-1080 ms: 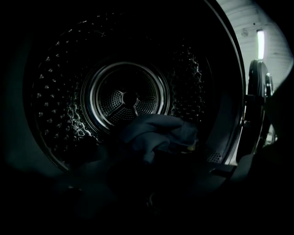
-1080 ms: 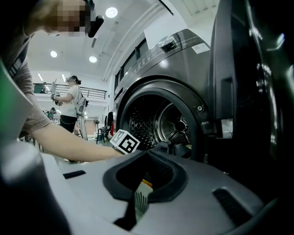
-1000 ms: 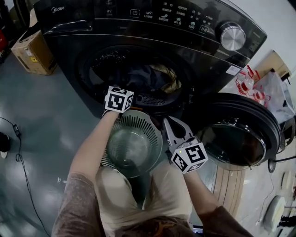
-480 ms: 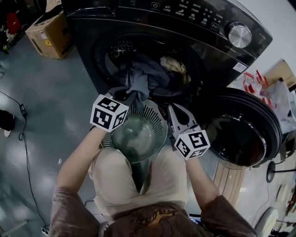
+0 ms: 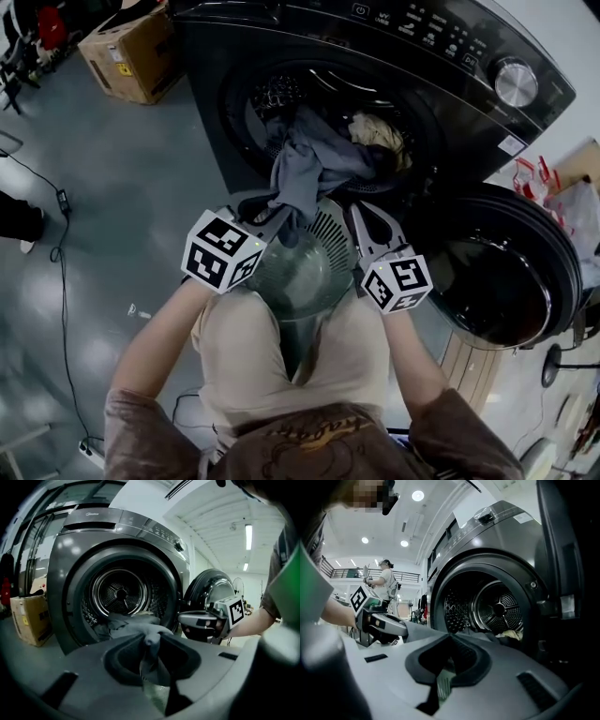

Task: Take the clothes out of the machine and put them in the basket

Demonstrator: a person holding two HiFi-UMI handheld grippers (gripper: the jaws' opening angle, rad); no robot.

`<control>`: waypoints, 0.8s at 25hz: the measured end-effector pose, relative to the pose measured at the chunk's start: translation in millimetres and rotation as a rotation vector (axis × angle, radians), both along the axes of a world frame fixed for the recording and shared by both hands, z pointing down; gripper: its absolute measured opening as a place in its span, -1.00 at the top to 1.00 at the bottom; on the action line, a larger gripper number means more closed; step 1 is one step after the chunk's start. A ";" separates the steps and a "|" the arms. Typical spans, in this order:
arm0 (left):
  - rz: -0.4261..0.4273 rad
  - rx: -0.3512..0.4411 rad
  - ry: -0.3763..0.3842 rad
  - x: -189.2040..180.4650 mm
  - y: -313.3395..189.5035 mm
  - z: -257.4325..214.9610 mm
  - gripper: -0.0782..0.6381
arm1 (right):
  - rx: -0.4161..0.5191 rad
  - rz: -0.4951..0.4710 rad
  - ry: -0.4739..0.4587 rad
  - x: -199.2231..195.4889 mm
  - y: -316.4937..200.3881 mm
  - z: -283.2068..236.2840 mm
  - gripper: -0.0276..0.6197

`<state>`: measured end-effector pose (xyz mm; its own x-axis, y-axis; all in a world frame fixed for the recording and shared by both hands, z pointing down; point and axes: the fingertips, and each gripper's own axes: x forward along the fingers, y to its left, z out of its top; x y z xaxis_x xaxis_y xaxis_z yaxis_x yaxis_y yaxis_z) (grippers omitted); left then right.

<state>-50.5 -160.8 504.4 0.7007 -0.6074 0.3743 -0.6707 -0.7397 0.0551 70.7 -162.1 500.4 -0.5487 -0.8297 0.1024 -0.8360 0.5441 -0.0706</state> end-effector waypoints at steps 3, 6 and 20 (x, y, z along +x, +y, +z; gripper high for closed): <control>-0.003 0.005 0.022 1.0 -10.7 -0.2 0.20 | 0.002 0.001 -0.003 -1.2 0.5 -1.4 0.92; -0.004 0.007 0.032 10.5 -30.9 5.4 0.01 | 0.003 0.005 -0.005 -1.0 2.1 -2.3 0.92; -0.066 -0.020 -0.035 61.2 -158.9 69.1 -0.44 | -0.005 0.048 0.006 14.1 8.0 2.3 0.92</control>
